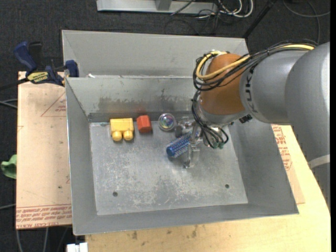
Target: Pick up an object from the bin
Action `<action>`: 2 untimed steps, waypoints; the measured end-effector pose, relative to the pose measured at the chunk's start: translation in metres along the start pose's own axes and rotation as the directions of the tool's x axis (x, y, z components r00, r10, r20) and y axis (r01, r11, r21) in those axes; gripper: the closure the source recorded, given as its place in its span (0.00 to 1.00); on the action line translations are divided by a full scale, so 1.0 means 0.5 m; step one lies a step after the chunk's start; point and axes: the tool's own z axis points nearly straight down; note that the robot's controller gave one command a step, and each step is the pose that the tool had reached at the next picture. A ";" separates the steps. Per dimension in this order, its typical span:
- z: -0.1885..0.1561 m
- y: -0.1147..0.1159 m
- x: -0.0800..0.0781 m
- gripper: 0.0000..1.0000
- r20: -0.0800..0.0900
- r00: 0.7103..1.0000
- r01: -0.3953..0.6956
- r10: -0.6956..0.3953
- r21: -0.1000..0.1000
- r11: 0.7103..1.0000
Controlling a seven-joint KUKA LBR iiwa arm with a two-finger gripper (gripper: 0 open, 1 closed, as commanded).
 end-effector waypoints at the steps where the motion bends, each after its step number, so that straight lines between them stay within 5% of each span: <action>1: -0.002 -0.008 -0.001 1.00 0.002 1.000 -0.005 0.005 0.003 1.000; 2: -0.225 -0.087 -0.067 1.00 0.014 0.999 -0.037 0.037 0.006 0.999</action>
Offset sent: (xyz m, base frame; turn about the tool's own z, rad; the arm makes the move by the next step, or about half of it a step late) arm 0.0000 0.0000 0.0000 0.0000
